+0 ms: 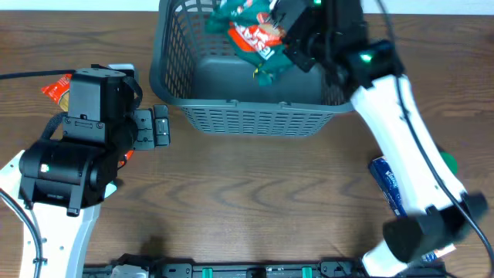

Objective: Pack container
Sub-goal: 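Lift the Nescafe bag into the grey basket and release it, then lower the right gripper onto the blue Kleenex tissue pack and grasp, then carry the Kleenex pack into the basket and open the right gripper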

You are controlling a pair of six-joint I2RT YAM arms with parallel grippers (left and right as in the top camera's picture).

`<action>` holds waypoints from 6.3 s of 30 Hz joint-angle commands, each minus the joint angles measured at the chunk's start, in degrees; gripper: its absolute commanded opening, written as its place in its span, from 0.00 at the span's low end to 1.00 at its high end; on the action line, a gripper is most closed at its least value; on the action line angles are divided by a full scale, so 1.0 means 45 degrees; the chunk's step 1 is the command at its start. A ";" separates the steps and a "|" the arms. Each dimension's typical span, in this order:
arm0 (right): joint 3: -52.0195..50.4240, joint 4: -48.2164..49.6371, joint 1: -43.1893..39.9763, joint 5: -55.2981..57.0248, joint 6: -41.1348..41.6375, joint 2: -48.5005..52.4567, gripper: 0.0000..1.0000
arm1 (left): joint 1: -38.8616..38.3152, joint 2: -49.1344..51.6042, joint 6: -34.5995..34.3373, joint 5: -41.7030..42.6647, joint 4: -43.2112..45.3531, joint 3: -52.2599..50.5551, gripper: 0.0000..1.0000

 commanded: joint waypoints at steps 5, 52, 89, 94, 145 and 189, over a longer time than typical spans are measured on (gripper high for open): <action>0.0568 -0.0379 -0.0010 -0.0559 -0.0126 0.1758 0.01 | -0.0063 0.0063 0.0214 -0.0160 -0.0044 0.0209 0.99; 0.7325 -1.2157 -0.4362 0.1001 0.8582 -0.0991 0.99 | -0.0063 0.0063 0.0214 -0.0160 -0.0029 0.0209 0.99; -1.0797 -0.4813 -0.5717 0.2545 0.4561 -0.9277 0.99 | -0.0063 0.0559 0.0214 -0.0160 0.0641 0.0209 0.99; -1.1375 -0.4537 -0.6285 0.1773 0.3536 -0.8582 0.99 | -0.0063 0.0559 0.0214 -0.0160 0.0636 0.0209 0.98; -1.4217 -0.1870 -1.2104 -0.0233 -0.3211 -0.7883 0.98 | -0.0063 0.0563 0.0311 -0.0831 0.0826 0.0209 0.99; -1.4222 0.0471 -1.2439 -0.0495 -0.3798 -0.3342 0.87 | -0.0063 0.0563 0.0306 -0.0831 0.0631 0.0209 0.99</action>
